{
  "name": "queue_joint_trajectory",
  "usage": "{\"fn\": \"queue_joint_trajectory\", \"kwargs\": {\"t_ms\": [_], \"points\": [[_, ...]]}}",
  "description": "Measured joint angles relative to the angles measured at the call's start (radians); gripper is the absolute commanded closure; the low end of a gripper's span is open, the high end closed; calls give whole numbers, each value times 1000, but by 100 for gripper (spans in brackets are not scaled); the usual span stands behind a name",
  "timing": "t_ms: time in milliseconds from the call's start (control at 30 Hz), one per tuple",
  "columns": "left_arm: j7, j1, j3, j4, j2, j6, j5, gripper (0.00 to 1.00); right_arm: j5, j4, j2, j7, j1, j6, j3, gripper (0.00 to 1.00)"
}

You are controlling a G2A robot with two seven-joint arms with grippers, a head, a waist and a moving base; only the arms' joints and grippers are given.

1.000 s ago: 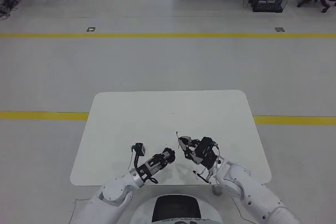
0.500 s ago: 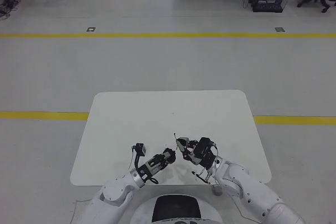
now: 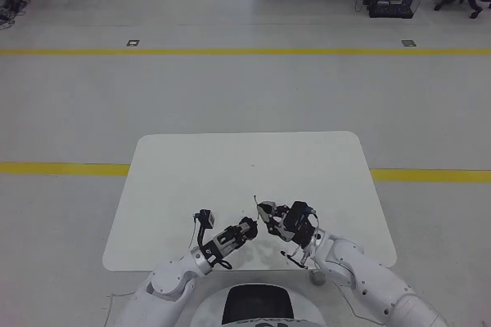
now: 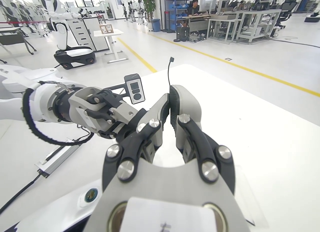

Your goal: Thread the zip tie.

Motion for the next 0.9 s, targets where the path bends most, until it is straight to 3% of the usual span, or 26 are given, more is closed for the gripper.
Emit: {"fn": "queue_joint_trajectory", "kwargs": {"t_ms": [900], "points": [[-41,15,-41,9,-38,0,25,100,17,6,7,1,21,0,-29,100]]}}
